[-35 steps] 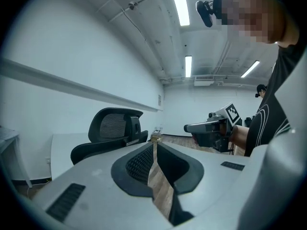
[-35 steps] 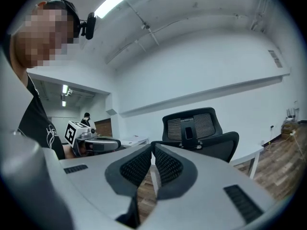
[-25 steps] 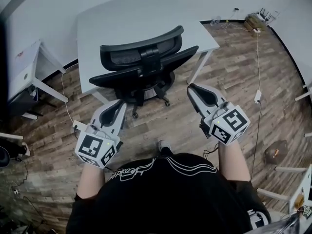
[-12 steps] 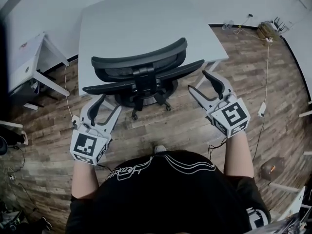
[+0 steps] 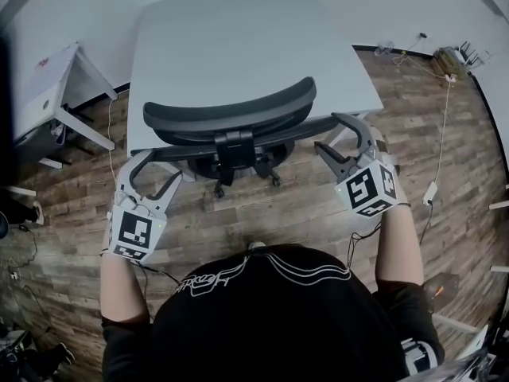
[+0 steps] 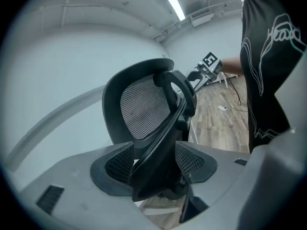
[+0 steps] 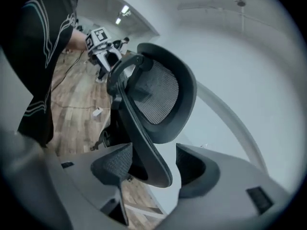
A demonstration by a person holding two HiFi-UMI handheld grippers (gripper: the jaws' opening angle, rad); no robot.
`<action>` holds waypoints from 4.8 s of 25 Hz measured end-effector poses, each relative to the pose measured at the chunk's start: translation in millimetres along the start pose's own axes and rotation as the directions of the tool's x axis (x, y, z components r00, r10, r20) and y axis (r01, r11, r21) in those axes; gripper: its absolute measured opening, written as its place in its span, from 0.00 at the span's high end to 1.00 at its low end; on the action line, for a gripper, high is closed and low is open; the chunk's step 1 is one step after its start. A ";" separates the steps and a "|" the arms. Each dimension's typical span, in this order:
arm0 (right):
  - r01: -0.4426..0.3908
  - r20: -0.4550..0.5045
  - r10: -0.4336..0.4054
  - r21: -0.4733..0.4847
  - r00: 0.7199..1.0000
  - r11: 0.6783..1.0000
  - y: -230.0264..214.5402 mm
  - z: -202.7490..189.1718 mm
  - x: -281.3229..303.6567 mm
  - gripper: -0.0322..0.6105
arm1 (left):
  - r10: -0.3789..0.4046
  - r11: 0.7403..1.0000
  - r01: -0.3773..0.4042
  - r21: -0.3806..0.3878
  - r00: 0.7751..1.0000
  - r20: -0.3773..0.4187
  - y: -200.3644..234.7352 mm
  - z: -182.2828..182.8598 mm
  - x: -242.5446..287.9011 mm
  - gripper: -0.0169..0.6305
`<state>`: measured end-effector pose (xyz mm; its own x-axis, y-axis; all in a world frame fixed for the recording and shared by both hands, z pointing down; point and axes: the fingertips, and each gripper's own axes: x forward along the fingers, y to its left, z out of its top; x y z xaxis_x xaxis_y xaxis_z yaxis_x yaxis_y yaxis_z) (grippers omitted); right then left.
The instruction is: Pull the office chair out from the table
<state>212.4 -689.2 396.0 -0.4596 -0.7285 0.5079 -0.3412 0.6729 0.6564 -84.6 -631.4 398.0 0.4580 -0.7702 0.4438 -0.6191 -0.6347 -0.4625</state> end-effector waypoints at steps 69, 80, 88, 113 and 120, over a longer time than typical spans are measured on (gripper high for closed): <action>-0.106 -0.353 0.043 -0.160 0.935 0.981 99.6 -33.9 -75.6 0.60 | 0.008 0.877 0.241 0.417 0.858 -0.513 -78.5 -74.8 -60.7 0.72; -0.073 -0.391 0.021 -0.119 0.920 0.990 179.7 -9.1 -150.6 0.60 | 0.073 0.866 0.203 0.458 0.853 -0.517 -115.5 -95.2 -125.5 0.72; -0.063 -0.437 0.011 -0.104 0.899 0.993 217.3 -6.8 -191.7 0.60 | 0.068 0.857 0.193 0.477 0.876 -0.478 -147.0 -96.0 -156.9 0.72; -0.050 -0.479 0.008 -0.076 0.878 0.996 286.1 4.9 -286.4 0.58 | 0.061 0.852 0.183 0.491 0.896 -0.440 -226.9 -86.9 -249.4 0.72; -0.056 -0.461 0.011 -0.086 0.888 0.995 328.3 4.9 -330.5 0.58 | 0.076 0.858 0.175 0.482 0.887 -0.456 -274.4 -91.1 -296.1 0.72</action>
<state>248.3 -226.9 441.0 -0.0339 -0.6985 0.7148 -0.2432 0.6994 0.6720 -108.4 -223.5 463.5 0.0679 -0.7023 0.7086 -0.1435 -0.7098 -0.6897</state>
